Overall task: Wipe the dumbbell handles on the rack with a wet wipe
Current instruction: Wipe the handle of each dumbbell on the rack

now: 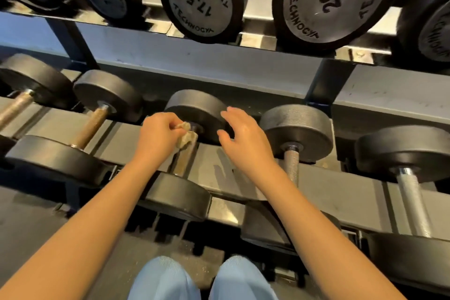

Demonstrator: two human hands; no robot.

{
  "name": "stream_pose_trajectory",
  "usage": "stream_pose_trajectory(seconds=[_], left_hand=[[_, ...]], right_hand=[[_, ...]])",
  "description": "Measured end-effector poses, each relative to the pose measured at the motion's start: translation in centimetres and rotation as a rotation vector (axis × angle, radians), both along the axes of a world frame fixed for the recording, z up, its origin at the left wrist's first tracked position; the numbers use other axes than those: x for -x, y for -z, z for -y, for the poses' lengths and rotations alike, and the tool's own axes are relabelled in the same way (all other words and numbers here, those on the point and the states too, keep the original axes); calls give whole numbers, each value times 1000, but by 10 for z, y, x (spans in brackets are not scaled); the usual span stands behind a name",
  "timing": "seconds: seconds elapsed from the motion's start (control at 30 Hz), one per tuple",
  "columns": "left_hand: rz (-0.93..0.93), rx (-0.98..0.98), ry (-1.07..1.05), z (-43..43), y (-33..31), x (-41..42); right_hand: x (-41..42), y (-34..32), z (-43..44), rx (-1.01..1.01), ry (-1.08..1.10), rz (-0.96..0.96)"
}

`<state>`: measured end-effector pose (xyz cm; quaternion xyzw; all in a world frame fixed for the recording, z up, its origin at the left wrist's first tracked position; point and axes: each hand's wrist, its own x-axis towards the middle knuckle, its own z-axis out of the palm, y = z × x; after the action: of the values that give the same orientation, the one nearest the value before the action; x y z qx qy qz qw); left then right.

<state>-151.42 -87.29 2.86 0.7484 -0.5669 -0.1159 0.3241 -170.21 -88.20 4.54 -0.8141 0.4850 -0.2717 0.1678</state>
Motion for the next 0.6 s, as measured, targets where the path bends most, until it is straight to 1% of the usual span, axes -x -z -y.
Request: stream_pose_trajectory(seconds=[0.03, 0.1, 0.2, 0.27, 0.37, 0.43, 0.6], left_hand=[[7, -19, -24, 7, 3, -3], [27, -119, -38, 18, 6, -7], [-17, -262, 3, 20, 9, -8], [-18, -306, 32, 15, 8, -8], [44, -376, 75, 8, 5, -6], [47, -352, 51, 10, 2, -4], [-70, -190, -36, 26, -3, 5]], right_hand=[[-9, -2, 9, 3, -18, -11], [-22, -3, 23, -20, -37, -34], [-28, 4, 28, -61, -64, -70], [-29, 8, 26, -44, -74, -114], [-33, 10, 23, 3, -55, -128], [-36, 10, 23, 19, -52, -114], [-34, 6, 24, -3, -68, -99]])
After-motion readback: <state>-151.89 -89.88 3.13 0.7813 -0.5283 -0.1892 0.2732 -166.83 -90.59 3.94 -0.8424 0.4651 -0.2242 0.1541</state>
